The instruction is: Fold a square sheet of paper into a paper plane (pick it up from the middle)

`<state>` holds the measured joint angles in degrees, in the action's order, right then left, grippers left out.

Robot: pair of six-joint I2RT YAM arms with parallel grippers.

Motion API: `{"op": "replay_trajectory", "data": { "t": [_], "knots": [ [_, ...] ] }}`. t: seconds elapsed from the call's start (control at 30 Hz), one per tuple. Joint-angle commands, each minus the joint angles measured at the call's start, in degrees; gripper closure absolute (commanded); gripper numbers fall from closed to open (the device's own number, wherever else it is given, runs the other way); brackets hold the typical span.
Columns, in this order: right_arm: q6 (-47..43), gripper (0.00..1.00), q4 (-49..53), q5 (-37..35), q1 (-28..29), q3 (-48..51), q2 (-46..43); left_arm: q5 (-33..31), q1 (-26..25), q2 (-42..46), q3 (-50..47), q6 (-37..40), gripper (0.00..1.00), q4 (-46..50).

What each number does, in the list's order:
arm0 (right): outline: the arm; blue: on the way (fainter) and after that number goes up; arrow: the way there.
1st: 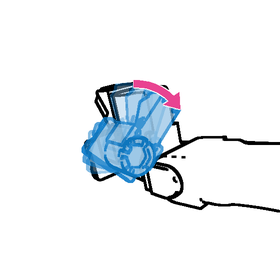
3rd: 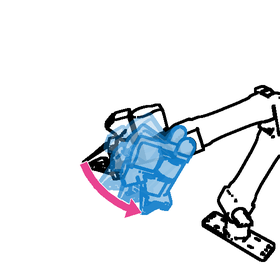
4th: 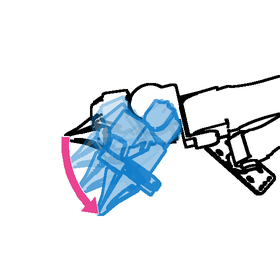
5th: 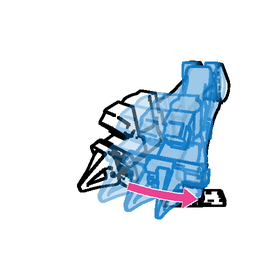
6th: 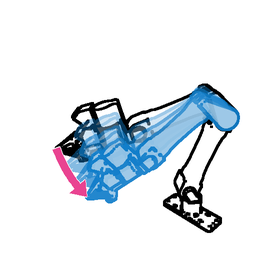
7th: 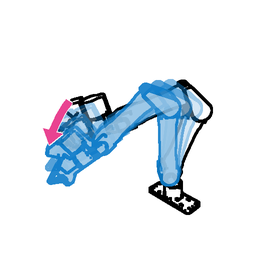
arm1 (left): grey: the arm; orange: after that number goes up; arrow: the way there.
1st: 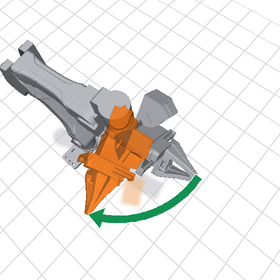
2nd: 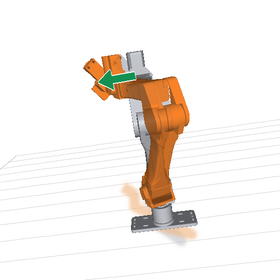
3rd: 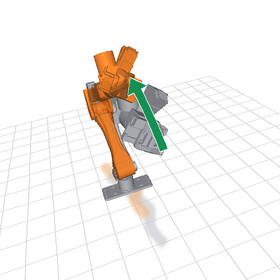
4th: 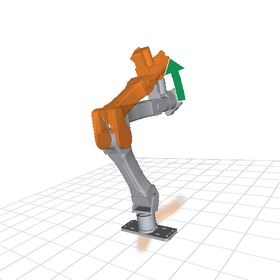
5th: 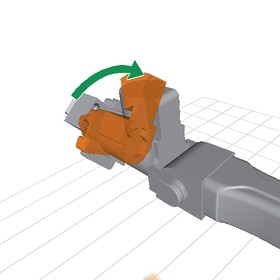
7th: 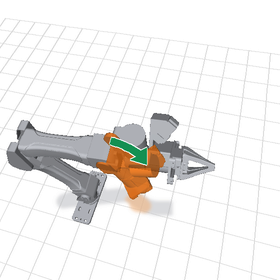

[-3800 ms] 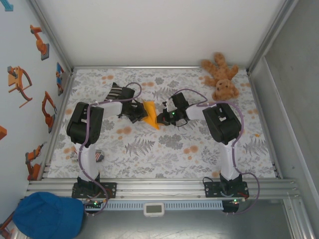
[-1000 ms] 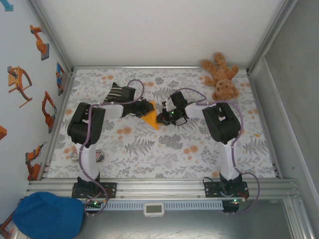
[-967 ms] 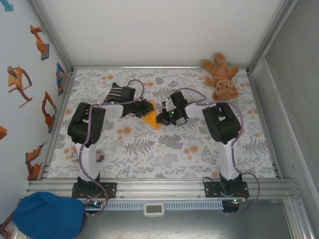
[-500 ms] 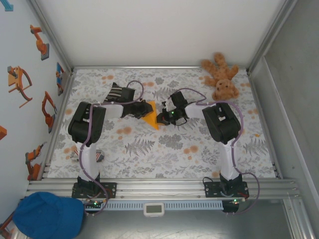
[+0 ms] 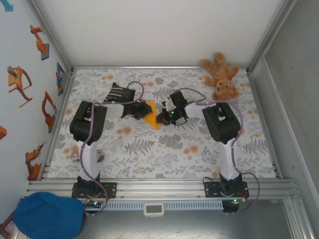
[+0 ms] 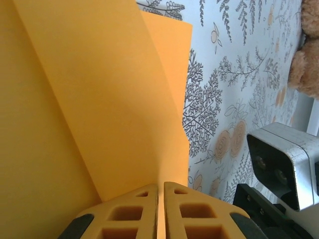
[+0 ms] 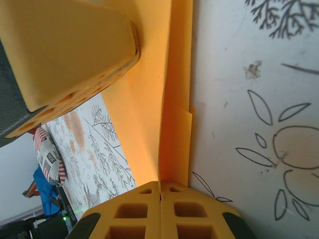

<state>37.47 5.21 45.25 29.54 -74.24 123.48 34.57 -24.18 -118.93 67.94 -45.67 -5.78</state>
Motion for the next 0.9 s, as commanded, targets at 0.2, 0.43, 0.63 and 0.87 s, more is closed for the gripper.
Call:
{"op": "replay_trajectory", "data": {
  "t": [0.2, 0.43, 0.63, 0.87],
  "knots": [
    [-1.2, 0.95, 6.5, -3.7, -0.8, 0.8, 3.4, -2.1, 0.7, -0.9, 0.0, 1.5, 0.90, 2.3],
    [-1.1, 0.94, 6.8, -3.6, -0.8, 0.8, 3.1, -2.2, 0.7, -2.0, 1.1, 1.8, 0.90, 4.1],
    [0.2, 0.91, 5.3, -1.4, -0.8, 1.2, 2.2, -2.7, 0.6, -2.9, 1.1, 2.1, 0.90, 5.6],
    [0.3, 0.87, 5.9, 0.8, -0.8, 1.9, -1.5, -3.5, 0.9, -3.6, 0.4, 2.0, 0.90, 6.5]
  ]
}}
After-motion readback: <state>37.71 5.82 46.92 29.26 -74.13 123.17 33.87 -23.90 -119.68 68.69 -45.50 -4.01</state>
